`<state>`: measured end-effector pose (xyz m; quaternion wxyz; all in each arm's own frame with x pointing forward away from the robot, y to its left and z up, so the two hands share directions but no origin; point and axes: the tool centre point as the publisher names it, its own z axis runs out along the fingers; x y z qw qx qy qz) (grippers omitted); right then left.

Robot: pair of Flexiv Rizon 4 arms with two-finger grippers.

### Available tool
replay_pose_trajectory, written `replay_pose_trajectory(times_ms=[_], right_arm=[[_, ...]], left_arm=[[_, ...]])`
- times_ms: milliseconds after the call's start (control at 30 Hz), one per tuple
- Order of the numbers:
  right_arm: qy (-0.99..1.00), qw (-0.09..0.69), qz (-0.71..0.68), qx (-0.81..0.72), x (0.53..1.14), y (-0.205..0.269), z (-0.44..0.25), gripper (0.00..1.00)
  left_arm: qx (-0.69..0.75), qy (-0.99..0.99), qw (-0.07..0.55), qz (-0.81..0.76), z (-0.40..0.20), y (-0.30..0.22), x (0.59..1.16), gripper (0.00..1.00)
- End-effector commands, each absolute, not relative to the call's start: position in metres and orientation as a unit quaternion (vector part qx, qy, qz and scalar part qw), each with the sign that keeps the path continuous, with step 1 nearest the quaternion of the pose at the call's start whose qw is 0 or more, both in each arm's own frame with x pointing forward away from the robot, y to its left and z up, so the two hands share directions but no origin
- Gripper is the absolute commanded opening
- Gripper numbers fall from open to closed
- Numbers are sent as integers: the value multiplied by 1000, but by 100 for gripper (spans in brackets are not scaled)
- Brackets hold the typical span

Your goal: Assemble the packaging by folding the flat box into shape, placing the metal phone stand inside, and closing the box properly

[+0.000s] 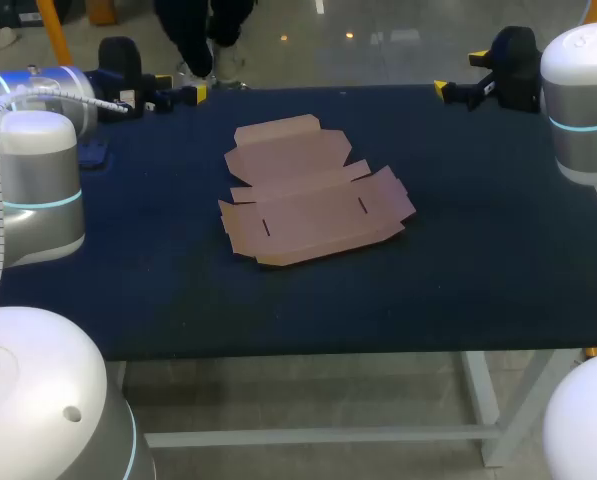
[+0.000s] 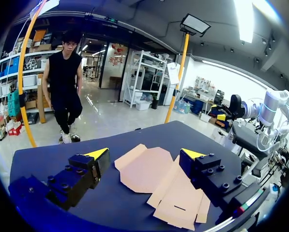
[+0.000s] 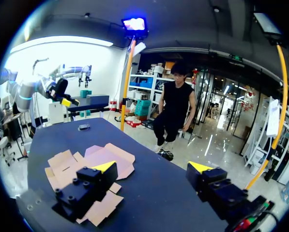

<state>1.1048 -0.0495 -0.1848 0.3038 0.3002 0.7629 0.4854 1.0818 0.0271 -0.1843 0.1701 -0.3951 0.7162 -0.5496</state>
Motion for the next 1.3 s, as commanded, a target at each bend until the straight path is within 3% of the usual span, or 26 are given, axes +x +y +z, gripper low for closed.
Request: replay_pose_trajectory(times_ms=[33, 700, 1133, 1300], right_arm=[[775, 288, 468, 312, 1107, -46, -186, 100], [815, 99, 342, 456, 1082, -62, -215, 100], [795, 7, 295, 530, 1047, -78, -241, 100], [797, 6, 289, 530, 1044, -78, -242, 100]], left_arm=[[-418, 722, 146, -531, -184, 25, 1087, 100], [-629, 697, -34, -344, -200, 20, 1060, 100], [-639, 709, -102, -282, -217, 20, 1022, 100], [-646, 714, -94, -253, -219, 20, 1019, 100]])
